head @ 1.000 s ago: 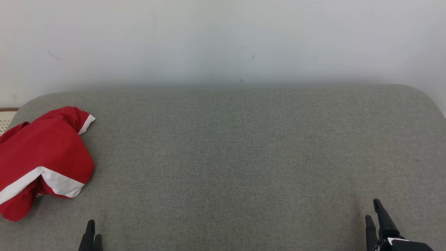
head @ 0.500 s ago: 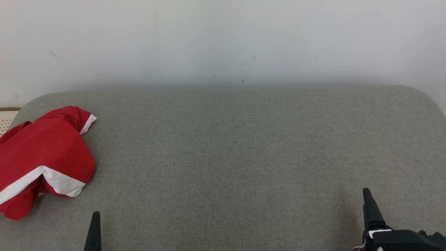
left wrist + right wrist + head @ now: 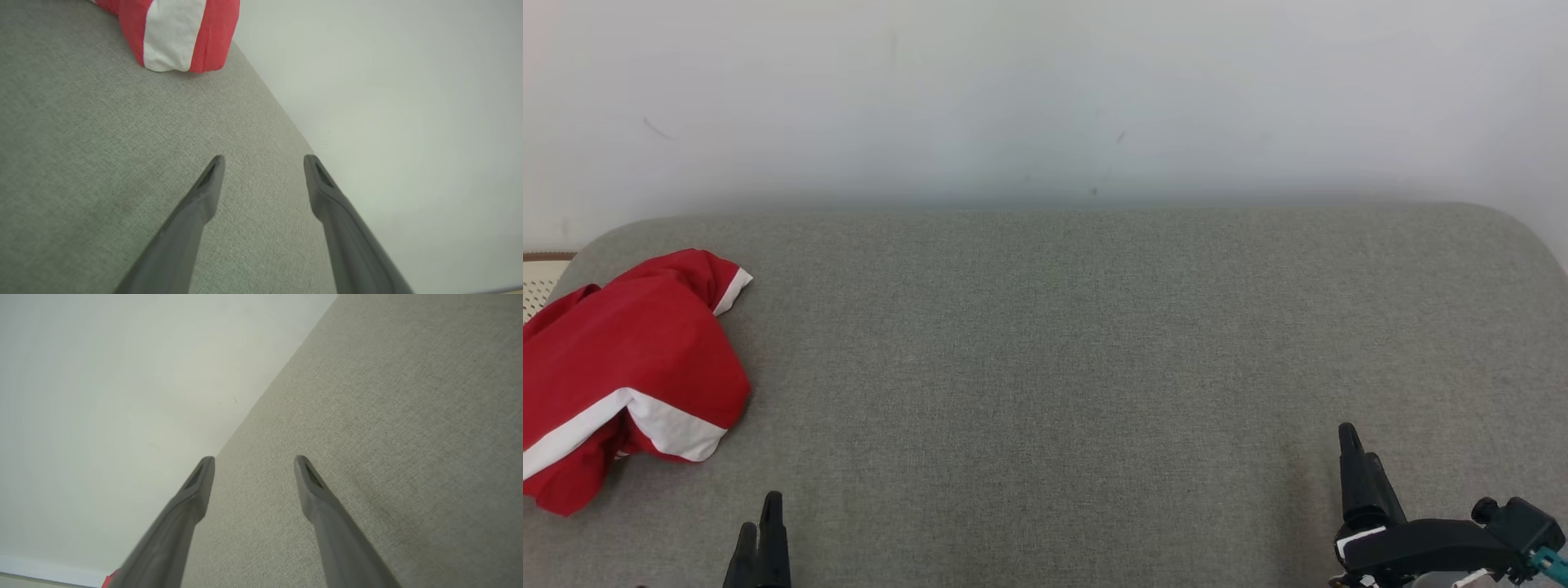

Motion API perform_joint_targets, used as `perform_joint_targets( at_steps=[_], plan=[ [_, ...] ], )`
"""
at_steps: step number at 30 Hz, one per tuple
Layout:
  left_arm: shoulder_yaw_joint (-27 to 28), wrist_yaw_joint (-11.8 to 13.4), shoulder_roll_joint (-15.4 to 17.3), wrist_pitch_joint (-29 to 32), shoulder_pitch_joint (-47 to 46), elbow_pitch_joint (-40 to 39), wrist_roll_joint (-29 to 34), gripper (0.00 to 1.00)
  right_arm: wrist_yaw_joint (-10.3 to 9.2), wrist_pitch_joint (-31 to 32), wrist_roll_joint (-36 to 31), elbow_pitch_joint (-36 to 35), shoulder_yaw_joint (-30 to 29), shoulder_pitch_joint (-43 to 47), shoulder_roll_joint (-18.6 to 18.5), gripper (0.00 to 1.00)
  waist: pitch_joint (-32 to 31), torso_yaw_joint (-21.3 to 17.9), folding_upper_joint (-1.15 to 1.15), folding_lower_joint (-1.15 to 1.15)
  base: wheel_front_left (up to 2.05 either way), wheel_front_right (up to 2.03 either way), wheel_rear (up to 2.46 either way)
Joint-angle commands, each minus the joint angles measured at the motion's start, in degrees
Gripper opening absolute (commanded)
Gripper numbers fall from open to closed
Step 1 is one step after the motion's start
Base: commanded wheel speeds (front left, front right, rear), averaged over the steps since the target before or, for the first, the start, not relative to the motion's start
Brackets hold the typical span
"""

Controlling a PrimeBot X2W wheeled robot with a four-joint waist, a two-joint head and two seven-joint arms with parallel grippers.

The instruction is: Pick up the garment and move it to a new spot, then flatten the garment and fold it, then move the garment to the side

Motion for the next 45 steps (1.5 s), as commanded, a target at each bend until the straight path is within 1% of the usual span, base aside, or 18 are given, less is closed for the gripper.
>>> perform_joint_targets(
  at_steps=[1, 10, 19, 30, 38, 45],
  plan=[
    [-0.16, 0.37, 0.67, -0.62, 0.07, -1.09, 1.70, 1.00, 0.02, -0.34, -1.96, -0.92, 0.46, -1.27, -0.33, 1.00, -0.02, 0.01, 0.00, 0.00, 0.00, 0.00, 0.00],
    [-1.27, 2.34, 1.46, -2.13, 1.11, -1.84, 10.04, 1.00, 0.02, -0.77, -10.61, -1.23, 3.57, -1.67, -0.36, 1.00, -0.43, 0.01, 0.00, 0.00, 0.00, 0.00, 0.00],
    [-2.01, 3.99, 3.15, -1.48, 2.46, -3.19, 17.67, 1.00, 0.02, -0.42, -17.92, -2.03, 5.25, -1.96, -0.62, 1.00, -1.03, -0.10, 0.00, 0.00, 0.00, 0.00, 0.00],
    [-4.29, 4.19, 4.79, 0.14, 3.56, -6.34, 25.36, 1.00, 0.02, 2.14, -24.95, -4.28, 5.87, -1.58, -0.90, 1.00, -1.46, -0.25, 0.00, 0.00, 0.00, 0.00, 0.00],
    [-4.98, 4.88, 5.74, 0.86, 4.67, -8.22, 29.68, 1.00, 0.02, 3.25, -29.92, -5.98, 5.77, -0.62, -0.94, 1.00, -1.60, -0.26, 0.00, 0.00, 0.00, 0.00, 0.00],
    [-5.61, 5.43, 6.18, 1.04, 5.23, -9.30, 32.66, 1.00, 0.03, 3.85, -33.02, -6.95, 5.82, -0.33, -0.83, 1.00, -1.75, -0.17, 0.00, 0.00, 0.00, 0.00, 0.00]
  ],
)
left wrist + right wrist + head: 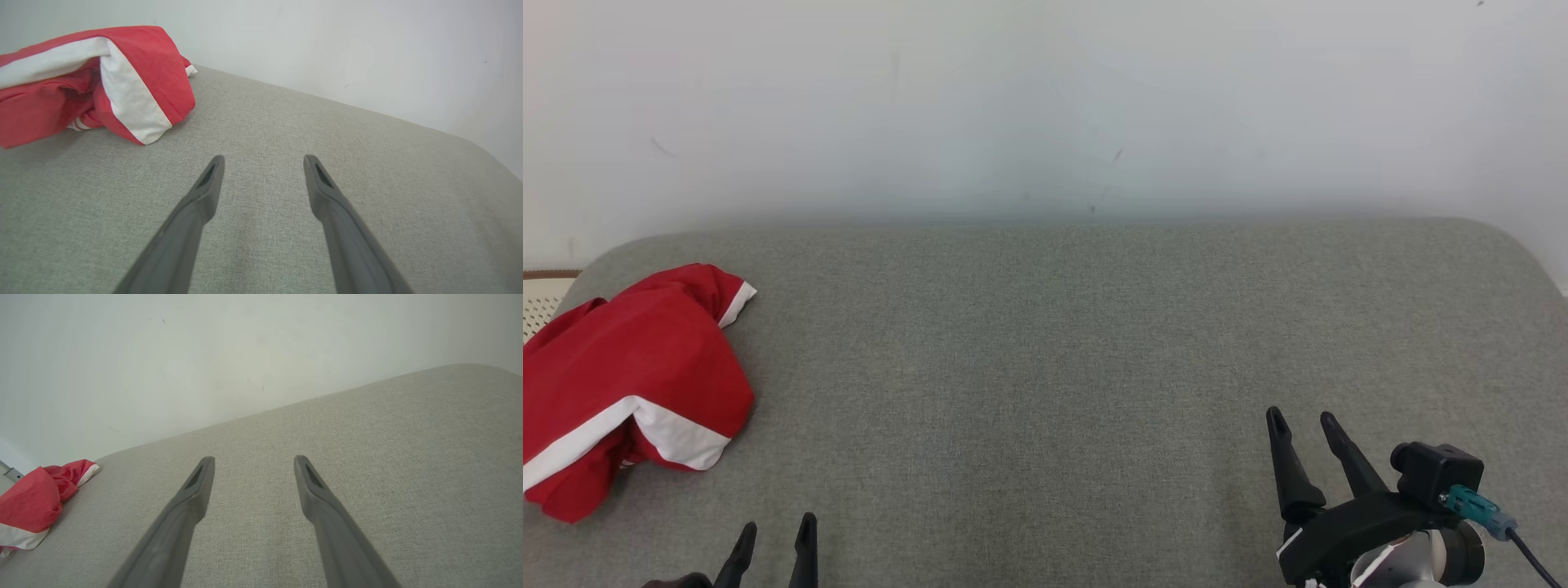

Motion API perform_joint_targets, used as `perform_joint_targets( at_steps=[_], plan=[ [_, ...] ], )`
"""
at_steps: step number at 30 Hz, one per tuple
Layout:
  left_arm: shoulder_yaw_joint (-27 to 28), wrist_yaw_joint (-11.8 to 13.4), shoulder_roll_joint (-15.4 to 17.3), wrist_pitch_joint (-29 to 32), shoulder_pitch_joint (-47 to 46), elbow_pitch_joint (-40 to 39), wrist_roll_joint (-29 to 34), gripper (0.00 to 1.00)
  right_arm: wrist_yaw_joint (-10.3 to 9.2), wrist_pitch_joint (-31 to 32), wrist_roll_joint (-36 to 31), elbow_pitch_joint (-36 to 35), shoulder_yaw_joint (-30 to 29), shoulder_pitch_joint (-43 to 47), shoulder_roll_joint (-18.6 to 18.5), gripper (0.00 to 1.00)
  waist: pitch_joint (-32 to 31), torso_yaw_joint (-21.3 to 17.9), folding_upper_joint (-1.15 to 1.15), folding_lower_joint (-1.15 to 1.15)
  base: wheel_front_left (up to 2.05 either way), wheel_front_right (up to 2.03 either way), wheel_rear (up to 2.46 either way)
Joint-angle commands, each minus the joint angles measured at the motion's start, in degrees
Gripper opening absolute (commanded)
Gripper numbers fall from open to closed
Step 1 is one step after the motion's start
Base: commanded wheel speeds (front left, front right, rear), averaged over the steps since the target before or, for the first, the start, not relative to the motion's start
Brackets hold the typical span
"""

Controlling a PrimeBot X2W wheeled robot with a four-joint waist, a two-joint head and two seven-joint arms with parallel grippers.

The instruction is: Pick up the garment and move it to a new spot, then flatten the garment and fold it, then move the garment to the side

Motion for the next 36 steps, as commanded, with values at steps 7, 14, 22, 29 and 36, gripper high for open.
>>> perform_joint_targets(
  at_steps=[7, 14, 22, 29, 36],
  plan=[
    [-0.46, 1.22, 0.91, -0.61, 0.83, -2.01, 4.09, 1.00, 0.02, 0.42, -4.66, -2.00, -0.15, 0.59, 0.00, 1.00, -0.11, 0.12, 0.00, 0.00, 0.00, 0.00, 0.00],
    [-0.94, 1.77, 1.77, -1.96, 0.90, -3.06, 7.63, 1.00, 0.02, -0.02, -8.15, -2.92, -0.05, 0.89, 0.14, 1.00, -0.07, 0.05, 0.00, 0.00, 0.00, 0.00, 0.00],
    [-1.62, 2.15, 3.01, -2.79, 0.73, -3.70, 11.12, 1.00, 0.02, -0.57, -11.61, -3.23, 0.30, 0.91, 0.19, 1.00, -0.23, -0.08, 0.00, 0.00, 0.00, 0.00, 0.00],
    [-1.22, 3.38, 2.92, -3.58, 1.62, -4.31, 12.99, 1.00, 0.02, -0.94, -13.75, -3.72, 0.25, 1.16, 0.19, 1.00, -0.59, -0.16, 0.00, 0.00, 0.00, 0.00, 0.00],
    [-0.88, 3.77, 2.88, -4.30, 2.52, -5.05, 13.78, 1.00, 0.02, -0.93, -15.77, -4.45, 0.42, 1.71, 0.19, 1.00, -1.03, -0.21, 0.00, 0.00, 0.00, 0.00, 0.00]
  ],
)
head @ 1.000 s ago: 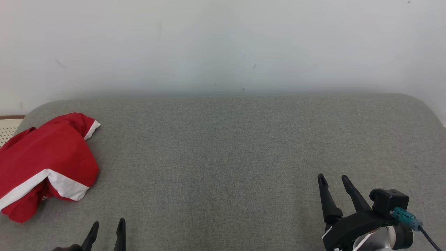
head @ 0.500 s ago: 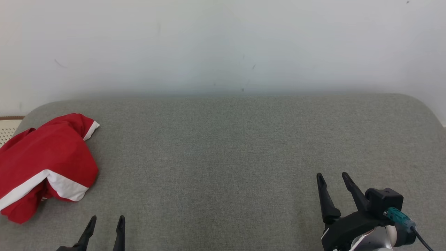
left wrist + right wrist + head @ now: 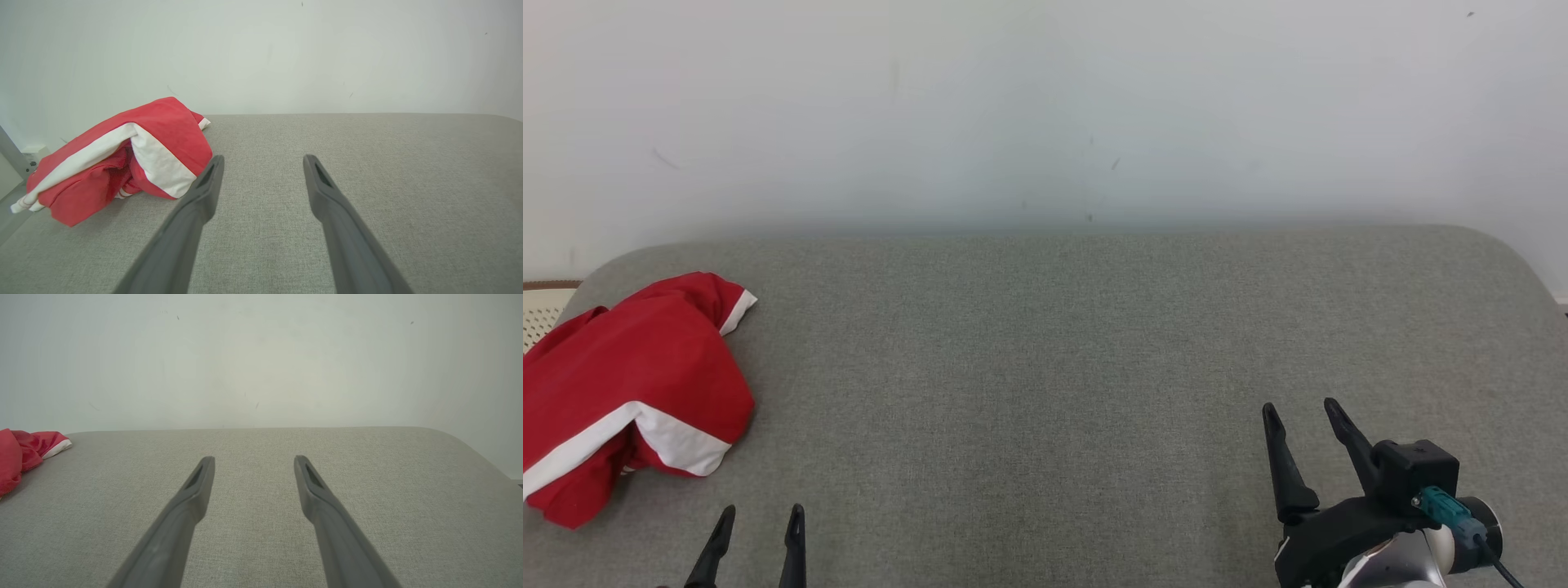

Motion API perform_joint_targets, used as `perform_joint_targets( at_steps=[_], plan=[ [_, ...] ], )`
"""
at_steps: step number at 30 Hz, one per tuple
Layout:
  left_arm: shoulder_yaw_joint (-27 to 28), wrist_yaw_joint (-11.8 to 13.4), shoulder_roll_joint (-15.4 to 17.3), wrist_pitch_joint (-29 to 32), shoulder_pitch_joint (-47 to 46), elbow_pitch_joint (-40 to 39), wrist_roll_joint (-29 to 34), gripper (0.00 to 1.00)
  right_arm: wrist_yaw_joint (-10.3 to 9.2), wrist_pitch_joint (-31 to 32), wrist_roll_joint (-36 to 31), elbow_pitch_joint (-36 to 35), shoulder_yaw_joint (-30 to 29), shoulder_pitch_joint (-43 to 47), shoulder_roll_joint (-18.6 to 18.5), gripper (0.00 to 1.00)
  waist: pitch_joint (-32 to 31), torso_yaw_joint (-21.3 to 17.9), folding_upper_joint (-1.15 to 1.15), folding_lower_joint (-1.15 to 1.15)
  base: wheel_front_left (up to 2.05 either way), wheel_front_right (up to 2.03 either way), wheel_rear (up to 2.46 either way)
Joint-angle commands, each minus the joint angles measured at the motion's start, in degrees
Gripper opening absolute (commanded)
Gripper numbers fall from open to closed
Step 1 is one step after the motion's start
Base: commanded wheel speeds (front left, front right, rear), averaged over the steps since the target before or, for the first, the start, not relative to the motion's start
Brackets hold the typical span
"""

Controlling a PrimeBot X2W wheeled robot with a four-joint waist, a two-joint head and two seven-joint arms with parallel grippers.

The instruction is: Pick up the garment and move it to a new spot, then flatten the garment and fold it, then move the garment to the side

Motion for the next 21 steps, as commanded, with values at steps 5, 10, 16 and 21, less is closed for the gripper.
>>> perform_joint_targets(
  at_steps=[5, 10, 16, 21],
  plan=[
    [0.14, 0.21, 0.09, -0.74, 1.17, -0.94, 1.25, 1.00, 0.02, -0.15, -1.40, -0.63, -0.29, 0.81, -0.02, 1.00, -0.15, 0.06, 0.00, 0.00, 0.00, 0.00, 0.00],
    [0.07, 0.26, 0.30, -0.84, 1.32, -1.18, 0.74, 1.00, 0.02, 0.01, -0.37, -0.60, -0.81, 0.98, -0.02, 1.00, -0.15, 0.13, 0.00, 0.00, 0.00, 0.00, 0.00],
    [-0.01, 0.28, 0.36, -0.60, 1.30, -1.32, -0.14, 1.00, 0.02, 0.08, 1.26, -0.38, -0.72, 0.90, -0.02, 1.00, -0.01, 0.21, 0.00, 0.00, 0.00, 0.00, 0.00],
    [-0.04, 0.30, 0.39, -0.60, 1.33, -1.38, -0.39, 1.00, 0.02, 0.10, 1.00, -0.36, -0.81, 0.90, -0.02, 1.00, 0.01, 0.30, 0.00, 0.00, 0.00, 0.00, 0.00]
  ],
)
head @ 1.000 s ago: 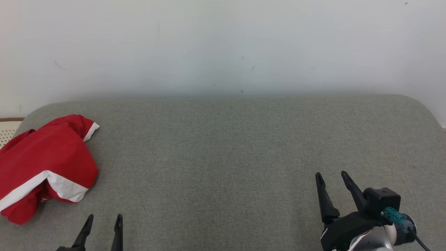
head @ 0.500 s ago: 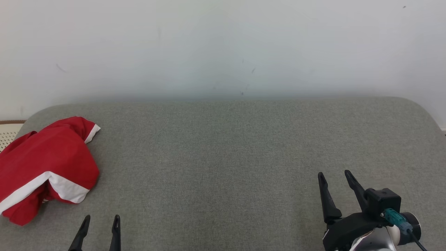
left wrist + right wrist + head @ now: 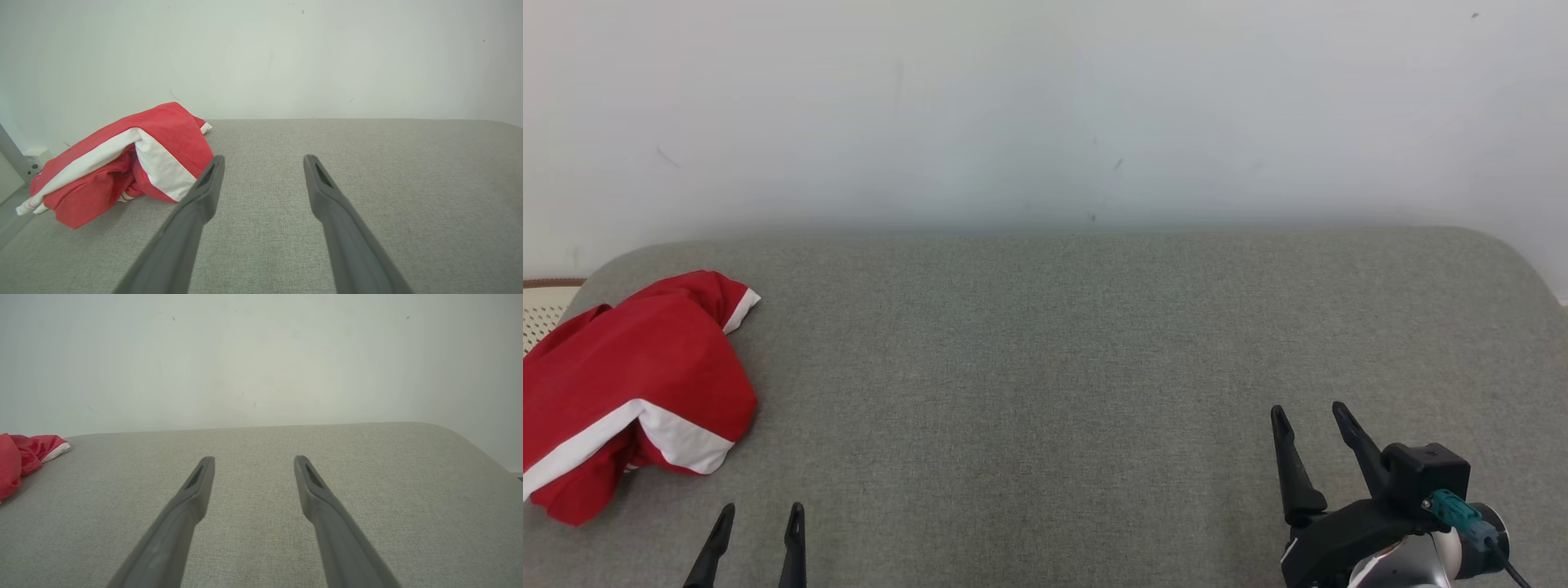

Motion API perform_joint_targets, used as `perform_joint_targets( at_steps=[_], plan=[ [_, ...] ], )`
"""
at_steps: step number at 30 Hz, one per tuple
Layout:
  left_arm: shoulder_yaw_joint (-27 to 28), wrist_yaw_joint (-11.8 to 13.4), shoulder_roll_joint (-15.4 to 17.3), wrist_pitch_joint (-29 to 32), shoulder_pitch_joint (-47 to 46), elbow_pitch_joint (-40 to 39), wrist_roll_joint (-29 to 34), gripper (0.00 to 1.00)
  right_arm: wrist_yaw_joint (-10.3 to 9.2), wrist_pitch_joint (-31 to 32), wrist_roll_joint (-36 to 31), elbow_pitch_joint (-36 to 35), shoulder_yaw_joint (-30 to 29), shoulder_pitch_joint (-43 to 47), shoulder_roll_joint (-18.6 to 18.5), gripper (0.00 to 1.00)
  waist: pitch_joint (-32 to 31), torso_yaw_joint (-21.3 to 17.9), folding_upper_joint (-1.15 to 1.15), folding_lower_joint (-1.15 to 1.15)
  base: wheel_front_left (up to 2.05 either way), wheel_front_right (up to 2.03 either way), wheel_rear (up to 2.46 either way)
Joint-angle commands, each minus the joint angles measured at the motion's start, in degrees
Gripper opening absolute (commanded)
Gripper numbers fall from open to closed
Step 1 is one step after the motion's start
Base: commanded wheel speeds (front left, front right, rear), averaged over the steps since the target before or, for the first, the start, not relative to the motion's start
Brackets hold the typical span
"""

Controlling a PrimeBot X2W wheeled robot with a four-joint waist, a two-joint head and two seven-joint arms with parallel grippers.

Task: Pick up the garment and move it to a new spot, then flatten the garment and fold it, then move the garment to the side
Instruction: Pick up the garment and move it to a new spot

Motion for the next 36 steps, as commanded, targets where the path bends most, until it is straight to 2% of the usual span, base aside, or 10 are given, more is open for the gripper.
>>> perform_joint_targets(
  at_steps=[1, 12, 36],
  plan=[
    [0.01, 0.01, 0.21, -0.08, 0.87, -0.31, -0.46, 1.00, 0.02, -0.12, -0.10, 0.03, 0.10, 0.39, -0.02, 1.00, 0.00, 0.06, 0.00, 0.00, 0.00, 0.00, 0.00],
    [0.51, 0.13, 0.45, -0.13, 0.16, -0.09, -2.06, 1.00, 0.02, -0.49, 1.06, 0.45, 0.49, 1.02, -0.02, 1.00, 0.40, 3.07, 0.00, 0.00, 0.00, 0.00, 0.00],
    [2.48, 2.74, 1.31, 0.63, 0.97, -0.20, -3.12, 1.00, 0.02, -2.12, 2.94, 2.94, 3.43, 1.11, -0.03, 1.00, -1.01, 17.82, 0.00, 0.00, 0.00, 0.00, 0.00]
  ],
)
